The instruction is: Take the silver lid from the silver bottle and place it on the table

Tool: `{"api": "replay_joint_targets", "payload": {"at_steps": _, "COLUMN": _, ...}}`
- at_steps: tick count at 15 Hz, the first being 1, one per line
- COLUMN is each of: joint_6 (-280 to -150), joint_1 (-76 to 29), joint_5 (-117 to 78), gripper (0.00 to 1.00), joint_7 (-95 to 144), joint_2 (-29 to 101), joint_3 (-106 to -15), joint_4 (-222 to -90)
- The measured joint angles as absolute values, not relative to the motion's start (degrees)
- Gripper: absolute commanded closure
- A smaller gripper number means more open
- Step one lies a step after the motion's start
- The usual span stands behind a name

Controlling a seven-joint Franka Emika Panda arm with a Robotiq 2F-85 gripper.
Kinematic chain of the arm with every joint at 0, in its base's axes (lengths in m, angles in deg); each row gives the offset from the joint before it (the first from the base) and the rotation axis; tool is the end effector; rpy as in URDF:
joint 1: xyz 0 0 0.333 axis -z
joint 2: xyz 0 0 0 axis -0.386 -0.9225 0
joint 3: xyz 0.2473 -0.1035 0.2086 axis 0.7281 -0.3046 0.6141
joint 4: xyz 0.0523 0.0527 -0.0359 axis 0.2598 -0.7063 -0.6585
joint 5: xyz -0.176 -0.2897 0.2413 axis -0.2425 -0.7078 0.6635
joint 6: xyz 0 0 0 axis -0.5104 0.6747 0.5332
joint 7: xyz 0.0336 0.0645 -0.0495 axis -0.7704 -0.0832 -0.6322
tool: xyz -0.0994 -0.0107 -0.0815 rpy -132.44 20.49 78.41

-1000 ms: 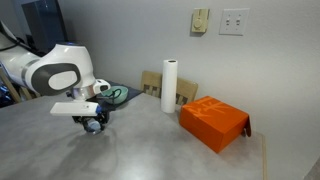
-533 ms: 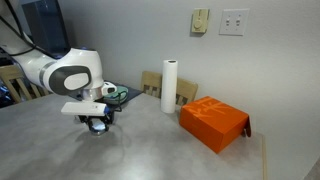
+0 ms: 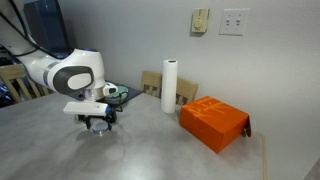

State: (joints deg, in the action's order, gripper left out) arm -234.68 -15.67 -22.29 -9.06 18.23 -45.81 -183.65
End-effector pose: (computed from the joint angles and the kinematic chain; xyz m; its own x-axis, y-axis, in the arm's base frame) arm 0.6003 0.0452 0.1166 0.8082 0.5868 0.0506 0.5886 -0.8076 -0.0367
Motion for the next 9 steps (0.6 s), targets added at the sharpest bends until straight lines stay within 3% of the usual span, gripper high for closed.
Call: {"api": "replay_joint_targets", "payload": {"at_steps": 9, "joint_6": -233.3, "joint_1": -20.5, "joint_5": -25.6, "gripper": 0.0, "joint_7": -1.9, "joint_2": 24.5, "joint_3": -47.5, "joint_4": -186.9}}
